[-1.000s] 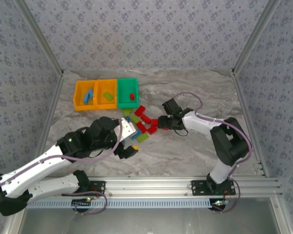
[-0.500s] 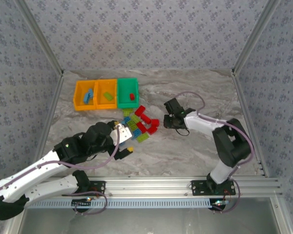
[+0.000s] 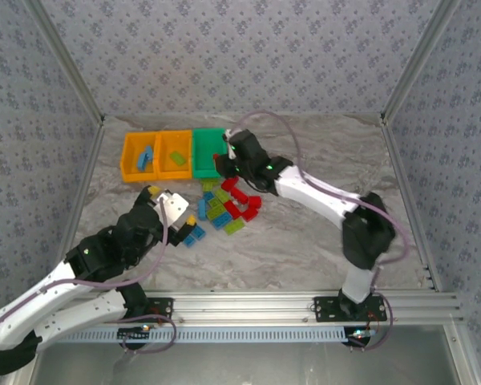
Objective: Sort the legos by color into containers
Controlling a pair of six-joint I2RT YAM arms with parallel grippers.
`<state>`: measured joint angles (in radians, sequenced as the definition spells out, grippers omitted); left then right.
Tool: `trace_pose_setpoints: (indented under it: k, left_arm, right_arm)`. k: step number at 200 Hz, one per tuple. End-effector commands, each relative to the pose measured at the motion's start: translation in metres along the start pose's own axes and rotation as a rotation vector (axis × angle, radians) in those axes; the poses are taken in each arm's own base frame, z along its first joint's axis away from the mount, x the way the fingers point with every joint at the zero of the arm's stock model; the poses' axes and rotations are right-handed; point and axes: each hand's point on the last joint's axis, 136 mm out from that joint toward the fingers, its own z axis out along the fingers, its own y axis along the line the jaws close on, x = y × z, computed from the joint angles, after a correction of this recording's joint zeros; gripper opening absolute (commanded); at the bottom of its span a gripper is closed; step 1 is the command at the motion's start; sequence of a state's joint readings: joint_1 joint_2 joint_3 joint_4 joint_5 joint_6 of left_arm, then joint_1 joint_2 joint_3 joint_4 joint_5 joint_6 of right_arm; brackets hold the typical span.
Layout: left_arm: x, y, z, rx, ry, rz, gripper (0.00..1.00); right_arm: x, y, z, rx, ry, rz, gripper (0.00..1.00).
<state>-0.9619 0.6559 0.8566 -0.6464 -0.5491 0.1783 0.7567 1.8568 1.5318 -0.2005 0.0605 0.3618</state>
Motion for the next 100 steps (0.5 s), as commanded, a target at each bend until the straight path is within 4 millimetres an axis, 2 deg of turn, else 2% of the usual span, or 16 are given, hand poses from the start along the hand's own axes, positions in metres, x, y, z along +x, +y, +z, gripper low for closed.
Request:
trace_pose_setpoints:
  k: [1, 5, 11, 16, 23, 31, 32, 47, 60, 77, 100]
  left_arm:
    - [0.009, 0.012, 0.005, -0.064, 0.027, -0.051, 0.99]
    - [0.009, 0.013, 0.006, -0.069, 0.027, -0.056, 0.99]
    - [0.009, 0.012, 0.007, -0.056, 0.026, -0.059, 0.99]
    - [0.009, 0.012, 0.007, -0.052, 0.026, -0.063, 0.99]
    - [0.009, 0.012, 0.009, -0.052, 0.029, -0.067, 0.99]
    - [0.010, 0.013, 0.010, -0.052, 0.035, -0.070, 0.99]
    - [0.011, 0.013, 0.010, -0.052, 0.037, -0.070, 0.99]
    - [0.012, 0.013, 0.011, -0.053, 0.046, -0.076, 0.99]
    - [0.012, 0.014, 0.012, -0.055, 0.047, -0.081, 0.99]
    - [0.015, 0.011, 0.016, -0.048, 0.059, -0.079, 0.99]
    - [0.017, 0.010, 0.021, -0.047, 0.079, -0.083, 0.99]
  right_arm:
    - [0.004, -0.020, 0.056, 0.070, 0.054, -0.045, 0.28]
    - [0.000, -0.019, 0.063, 0.071, 0.054, -0.046, 0.28]
    - [0.006, -0.023, 0.079, 0.090, 0.083, -0.049, 0.29]
    - [0.001, -0.024, 0.087, 0.103, 0.085, -0.047, 0.29]
    - [0.005, -0.027, 0.100, 0.120, 0.110, -0.050, 0.30]
    - [-0.003, -0.026, 0.108, 0.126, 0.112, -0.052, 0.32]
    - [0.002, -0.027, 0.111, 0.128, 0.122, -0.054, 0.33]
    - [-0.004, -0.025, 0.121, 0.133, 0.128, -0.067, 0.42]
    - [-0.009, -0.026, 0.122, 0.145, 0.121, -0.071, 0.55]
    - [-0.015, -0.026, 0.115, 0.140, 0.118, -0.070, 0.56]
    - [-0.030, -0.017, 0.088, 0.116, 0.108, -0.080, 0.56]
